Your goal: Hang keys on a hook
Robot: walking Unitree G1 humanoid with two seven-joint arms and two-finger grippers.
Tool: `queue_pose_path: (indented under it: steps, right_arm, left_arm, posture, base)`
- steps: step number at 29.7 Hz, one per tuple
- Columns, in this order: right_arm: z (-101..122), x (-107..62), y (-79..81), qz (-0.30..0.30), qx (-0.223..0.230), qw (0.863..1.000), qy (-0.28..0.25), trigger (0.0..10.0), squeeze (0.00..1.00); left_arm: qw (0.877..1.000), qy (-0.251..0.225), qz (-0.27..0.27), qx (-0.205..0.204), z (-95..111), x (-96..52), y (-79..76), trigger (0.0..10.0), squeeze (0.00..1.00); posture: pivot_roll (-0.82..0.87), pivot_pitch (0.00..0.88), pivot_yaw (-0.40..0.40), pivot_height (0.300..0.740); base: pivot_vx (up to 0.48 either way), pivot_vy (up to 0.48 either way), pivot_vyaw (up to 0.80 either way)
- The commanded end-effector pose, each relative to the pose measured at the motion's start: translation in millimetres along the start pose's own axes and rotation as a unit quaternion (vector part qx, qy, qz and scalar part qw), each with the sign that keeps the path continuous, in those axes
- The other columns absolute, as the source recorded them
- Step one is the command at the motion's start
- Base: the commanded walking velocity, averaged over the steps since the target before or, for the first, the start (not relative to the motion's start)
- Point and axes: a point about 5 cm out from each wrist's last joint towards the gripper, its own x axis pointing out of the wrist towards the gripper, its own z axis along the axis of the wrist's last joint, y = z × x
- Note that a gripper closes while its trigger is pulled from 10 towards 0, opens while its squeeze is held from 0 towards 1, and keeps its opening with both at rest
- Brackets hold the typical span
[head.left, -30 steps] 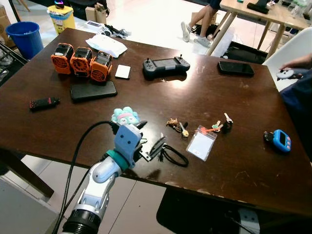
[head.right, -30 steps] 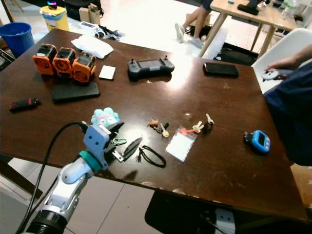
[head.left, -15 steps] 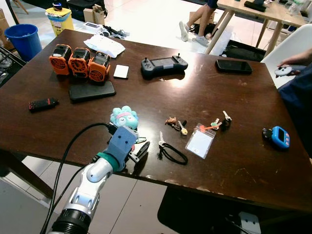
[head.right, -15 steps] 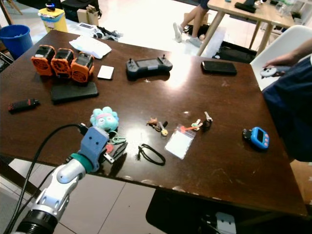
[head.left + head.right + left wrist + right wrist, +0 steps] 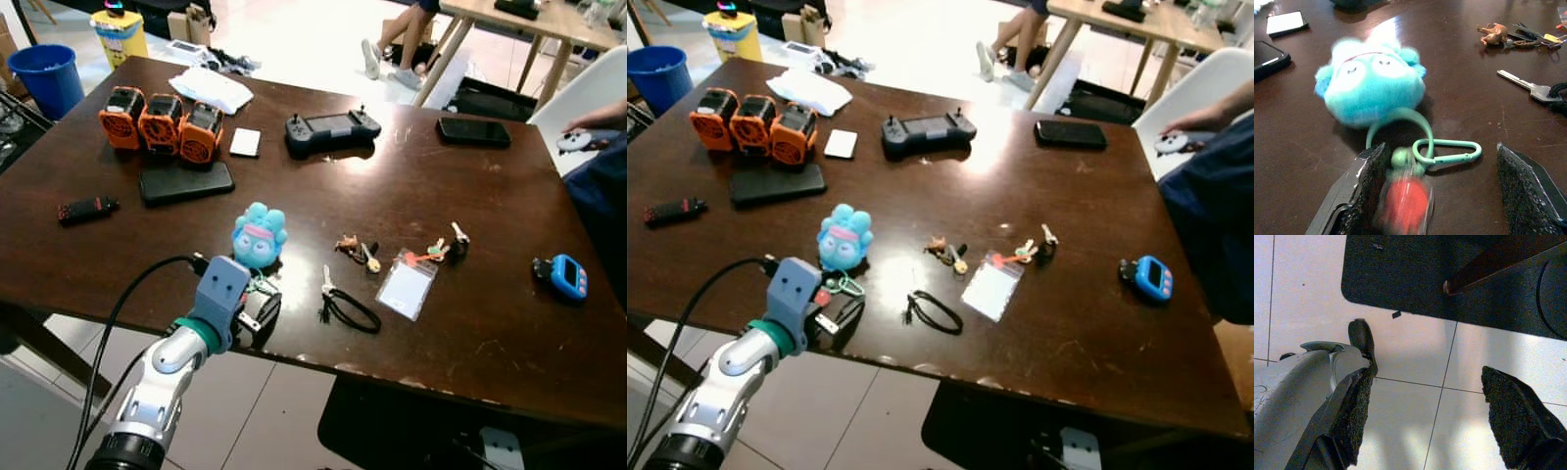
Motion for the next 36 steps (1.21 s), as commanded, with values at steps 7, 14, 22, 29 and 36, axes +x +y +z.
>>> queue_pose_path:
  steps: [7,14,22,29,36]
  right_arm:
    - [-6,-1.6,-4.6,-0.008,0.003,1.0,0.012,10.0,0.0]
    - [-5,-1.3,-4.9,-0.01,0.002,1.0,0.011,10.0,0.0]
    - [-3,-1.0,-5.5,-0.011,0.001,1.0,0.009,10.0,0.0]
    - [-2,-0.7,-4.5,-0.01,-0.002,1.0,0.009,10.0,0.0]
    - [-1,-0.5,-4.2,-0.009,-0.002,1.0,0.008,10.0,0.0]
  left_arm:
    - [0.997,0.053,-0.014,0.05,-14,0.5,-9.1,10.0,0.0]
    - [0.995,0.07,0.002,0.074,-16,1.3,-2.9,4.2,0.0]
    - [0.994,0.073,0.002,0.086,-16,3.2,-4.7,4.5,0.0]
    - [0.995,0.066,0.013,0.068,-11,6.1,-3.2,4.9,0.0]
    - [0.992,0.005,0.07,-0.101,12,10.9,7.5,10.0,1.0]
  posture:
    - [0.05,0.095,-0.005,0.74]
    - [0.05,0.09,-0.01,0.74]
    - [0.05,0.087,-0.01,0.74]
    - [0.05,0.081,-0.012,0.74]
    - [0.05,0.083,-0.009,0.74]
  base:
    - [0.0,0.0,0.0]
    - [0.0,0.0,0.0]
    - [0.0,0.0,0.0]
    - [0.0,0.0,0.0]
    - [0.0,0.0,0.0]
